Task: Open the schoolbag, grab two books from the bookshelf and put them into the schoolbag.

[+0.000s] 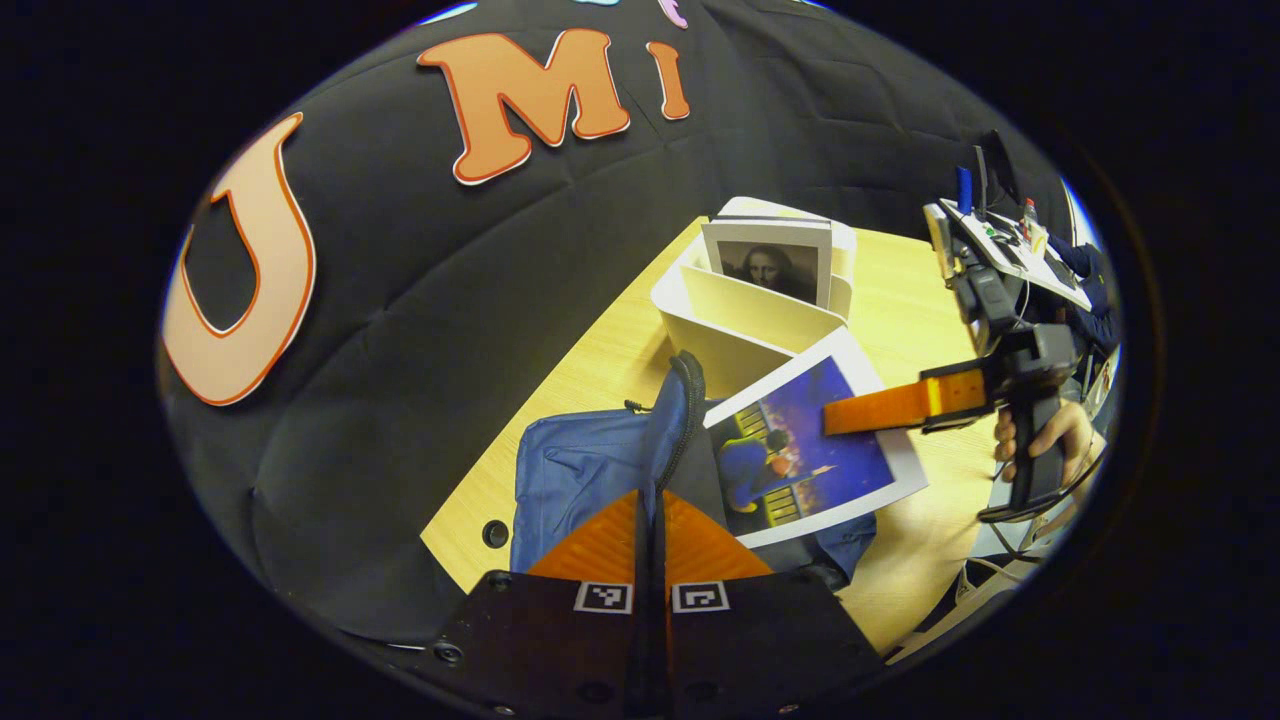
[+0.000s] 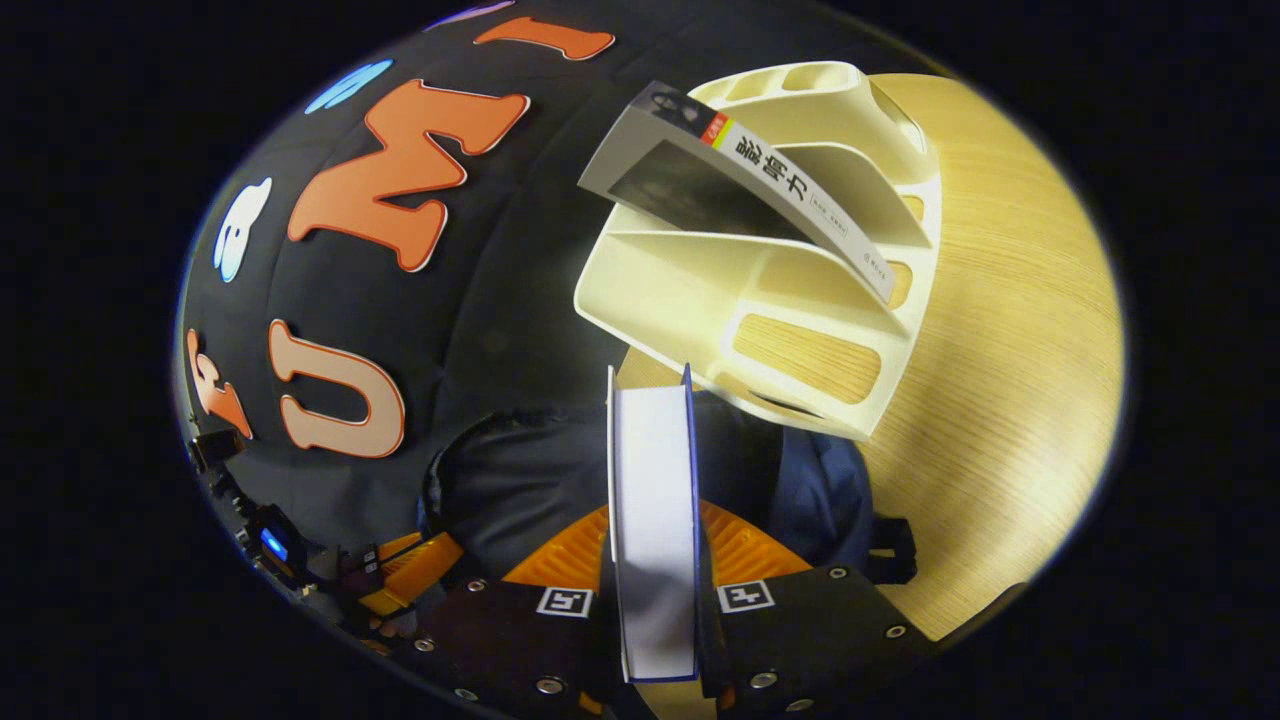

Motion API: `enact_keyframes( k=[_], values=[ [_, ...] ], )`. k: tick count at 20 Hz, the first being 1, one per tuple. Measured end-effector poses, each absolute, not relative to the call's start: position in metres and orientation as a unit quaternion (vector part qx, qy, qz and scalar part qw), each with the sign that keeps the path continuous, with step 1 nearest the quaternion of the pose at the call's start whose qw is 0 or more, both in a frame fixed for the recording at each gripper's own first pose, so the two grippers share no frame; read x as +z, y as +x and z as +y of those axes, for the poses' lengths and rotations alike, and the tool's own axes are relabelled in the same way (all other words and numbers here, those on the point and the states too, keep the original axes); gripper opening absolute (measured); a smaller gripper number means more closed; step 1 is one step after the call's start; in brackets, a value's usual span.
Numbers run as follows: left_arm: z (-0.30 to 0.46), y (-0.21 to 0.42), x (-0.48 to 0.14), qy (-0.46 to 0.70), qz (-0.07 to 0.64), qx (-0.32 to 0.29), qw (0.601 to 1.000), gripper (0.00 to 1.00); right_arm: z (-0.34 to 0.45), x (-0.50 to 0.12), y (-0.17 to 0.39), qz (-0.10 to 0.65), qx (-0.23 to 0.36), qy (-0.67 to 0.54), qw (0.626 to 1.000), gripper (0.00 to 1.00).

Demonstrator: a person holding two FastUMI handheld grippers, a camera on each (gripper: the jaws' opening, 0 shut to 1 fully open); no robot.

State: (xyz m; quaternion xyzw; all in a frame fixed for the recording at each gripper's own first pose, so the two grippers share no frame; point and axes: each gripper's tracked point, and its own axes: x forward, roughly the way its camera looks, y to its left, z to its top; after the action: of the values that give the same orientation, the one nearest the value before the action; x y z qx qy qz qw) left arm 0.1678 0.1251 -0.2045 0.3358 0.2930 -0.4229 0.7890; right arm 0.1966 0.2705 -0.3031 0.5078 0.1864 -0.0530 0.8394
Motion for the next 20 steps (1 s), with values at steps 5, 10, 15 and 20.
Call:
enact_keyframes(
  k=[5,10,15,20],
  values=[
    [0.119,0.161,-0.207,0.338,0.294,-0.438,0.779,0.0,0.304,-0.318,0.226,0.187,-0.038,0.518,0.834,0.31],
    [0.118,0.162,-0.204,0.342,0.29,-0.442,0.777,0.0,0.319,-0.328,0.242,0.187,-0.045,0.527,0.828,0.31],
    [0.12,0.166,-0.207,0.33,0.298,-0.443,0.778,0.0,0.32,-0.339,0.235,0.229,-0.07,0.518,0.821,0.26],
    [0.12,0.162,-0.209,0.323,0.303,-0.449,0.776,0.0,0.32,-0.351,0.223,0.295,-0.099,0.518,0.797,0.64]
  ],
)
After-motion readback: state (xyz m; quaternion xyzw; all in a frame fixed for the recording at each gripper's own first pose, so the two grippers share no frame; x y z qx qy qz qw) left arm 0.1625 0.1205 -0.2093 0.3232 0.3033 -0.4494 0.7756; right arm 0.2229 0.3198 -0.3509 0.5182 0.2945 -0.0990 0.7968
